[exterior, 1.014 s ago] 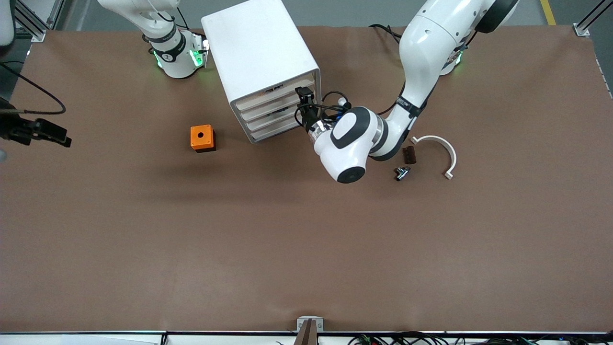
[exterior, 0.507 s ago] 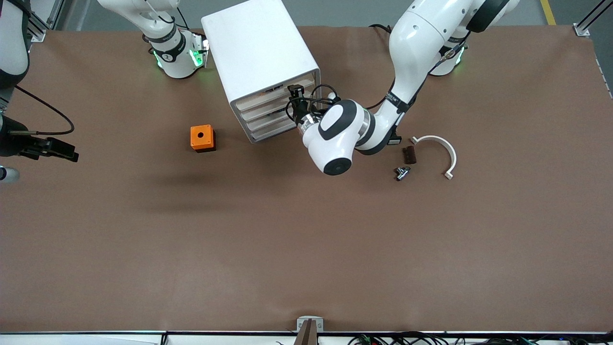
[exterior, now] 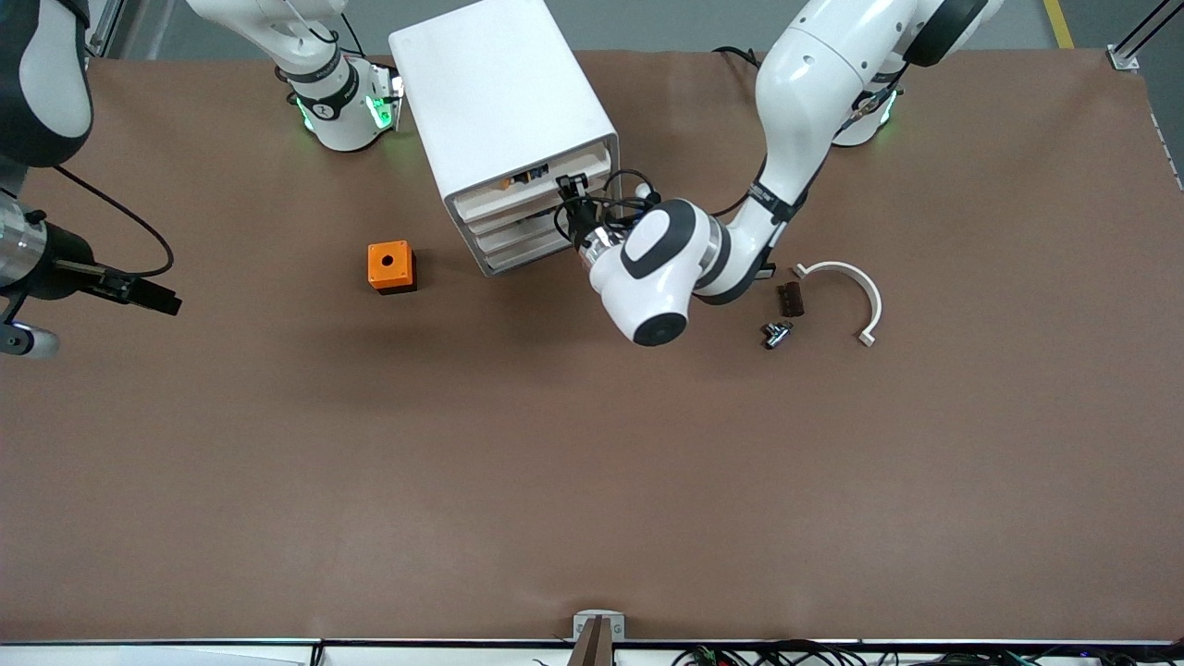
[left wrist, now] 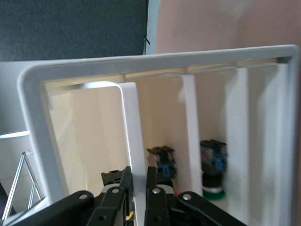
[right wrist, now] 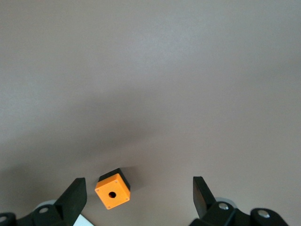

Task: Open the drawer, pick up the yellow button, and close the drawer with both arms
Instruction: 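Pull the drawer open with the left gripper while the right gripper approaches, then withdraw the left gripper while the right gripper reaches into the drawer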

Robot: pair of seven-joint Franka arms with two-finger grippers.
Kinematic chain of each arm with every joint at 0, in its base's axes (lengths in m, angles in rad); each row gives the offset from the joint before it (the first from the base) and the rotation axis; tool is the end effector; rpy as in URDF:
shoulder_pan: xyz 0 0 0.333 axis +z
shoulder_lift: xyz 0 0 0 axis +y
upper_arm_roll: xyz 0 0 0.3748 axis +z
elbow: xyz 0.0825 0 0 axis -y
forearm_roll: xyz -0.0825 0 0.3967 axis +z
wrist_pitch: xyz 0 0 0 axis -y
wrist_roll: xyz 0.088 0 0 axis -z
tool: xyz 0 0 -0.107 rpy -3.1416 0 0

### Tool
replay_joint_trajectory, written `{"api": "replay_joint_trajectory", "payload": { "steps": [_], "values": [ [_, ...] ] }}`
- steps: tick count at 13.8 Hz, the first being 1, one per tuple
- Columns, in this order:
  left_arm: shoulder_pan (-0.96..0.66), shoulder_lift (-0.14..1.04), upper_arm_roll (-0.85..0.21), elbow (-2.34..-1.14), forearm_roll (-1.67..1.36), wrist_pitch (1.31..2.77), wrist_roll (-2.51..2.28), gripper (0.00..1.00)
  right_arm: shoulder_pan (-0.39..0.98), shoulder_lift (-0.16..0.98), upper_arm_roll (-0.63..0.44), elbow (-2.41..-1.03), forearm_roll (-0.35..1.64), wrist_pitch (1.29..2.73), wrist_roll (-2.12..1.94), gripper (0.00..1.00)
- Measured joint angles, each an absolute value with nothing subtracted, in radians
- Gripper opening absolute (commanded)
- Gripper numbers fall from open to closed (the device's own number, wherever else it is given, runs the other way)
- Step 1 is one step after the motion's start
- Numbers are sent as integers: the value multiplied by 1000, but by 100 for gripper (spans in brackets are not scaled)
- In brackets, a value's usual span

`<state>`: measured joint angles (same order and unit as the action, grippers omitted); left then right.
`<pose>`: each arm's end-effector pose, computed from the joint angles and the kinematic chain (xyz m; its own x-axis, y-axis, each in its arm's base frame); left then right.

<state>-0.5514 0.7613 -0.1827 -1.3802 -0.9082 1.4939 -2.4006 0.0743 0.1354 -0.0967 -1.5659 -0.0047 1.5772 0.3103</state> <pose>0.5045 -0.5303 0.3183 -0.4014 0.9118 -0.0860 0.3772 0.0791 -0.9228 0.6102 -0.0101 0.6067 0.9384 -0.3271 -0.1119 -0.3228 -0.9449 0.0545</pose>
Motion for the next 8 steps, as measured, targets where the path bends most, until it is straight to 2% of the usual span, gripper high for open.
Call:
{"api": "replay_joint_trajectory", "payload": {
  "steps": [4,8],
  "values": [
    [-480,763,-177,-1370,-908,1495,-2399,1,157,135,-92,-1566,5,1575,527,100],
    [-437,763,-175,-1360,-908,1504,-2396,6,302,136,-87,-1567,23,1585,798,100]
  ]
}}
